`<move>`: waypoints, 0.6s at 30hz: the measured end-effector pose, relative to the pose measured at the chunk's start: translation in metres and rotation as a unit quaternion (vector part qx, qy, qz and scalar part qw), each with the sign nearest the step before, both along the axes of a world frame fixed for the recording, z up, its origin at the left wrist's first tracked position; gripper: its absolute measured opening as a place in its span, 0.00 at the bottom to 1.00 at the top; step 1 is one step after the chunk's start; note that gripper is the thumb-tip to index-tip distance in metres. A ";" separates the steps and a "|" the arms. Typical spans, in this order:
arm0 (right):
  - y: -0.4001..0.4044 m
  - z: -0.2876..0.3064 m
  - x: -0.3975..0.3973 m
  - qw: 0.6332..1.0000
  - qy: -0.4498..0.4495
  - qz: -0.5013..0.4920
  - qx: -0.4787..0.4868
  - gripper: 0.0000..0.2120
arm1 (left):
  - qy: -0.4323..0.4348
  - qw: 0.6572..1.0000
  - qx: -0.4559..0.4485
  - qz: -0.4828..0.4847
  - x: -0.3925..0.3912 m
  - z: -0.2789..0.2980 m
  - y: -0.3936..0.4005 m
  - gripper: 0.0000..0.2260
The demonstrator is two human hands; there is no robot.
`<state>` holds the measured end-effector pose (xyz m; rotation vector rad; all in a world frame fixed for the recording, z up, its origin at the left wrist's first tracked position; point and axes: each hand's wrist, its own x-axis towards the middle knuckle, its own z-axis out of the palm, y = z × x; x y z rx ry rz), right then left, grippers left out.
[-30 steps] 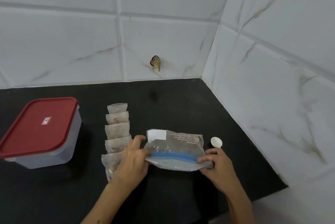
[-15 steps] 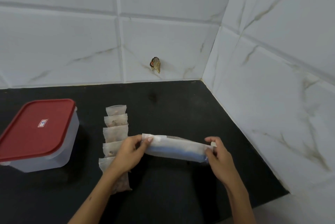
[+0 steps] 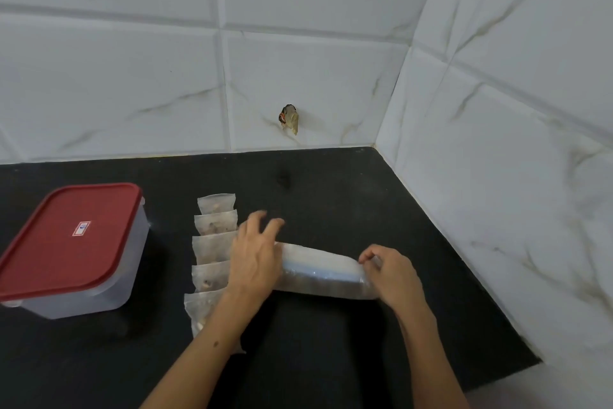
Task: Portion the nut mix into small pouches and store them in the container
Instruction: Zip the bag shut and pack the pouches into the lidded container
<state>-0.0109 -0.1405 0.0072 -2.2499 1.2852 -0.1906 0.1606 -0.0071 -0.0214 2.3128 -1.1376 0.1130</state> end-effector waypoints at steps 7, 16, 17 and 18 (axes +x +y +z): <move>0.008 -0.005 0.002 1.000 0.000 -0.017 0.019 0.12 | -0.055 0.954 0.154 -0.252 -0.004 0.005 0.011 0.34; 0.018 0.008 0.001 0.964 0.221 0.126 -0.075 0.38 | -0.057 0.947 0.201 -0.244 0.011 0.003 0.008 0.32; 0.018 0.005 0.001 0.963 0.215 0.132 -0.094 0.34 | -0.066 0.943 0.221 -0.239 0.013 0.004 0.007 0.32; 0.017 0.002 0.000 0.964 0.203 0.135 -0.105 0.29 | -0.075 0.940 0.239 -0.233 0.013 0.007 0.006 0.33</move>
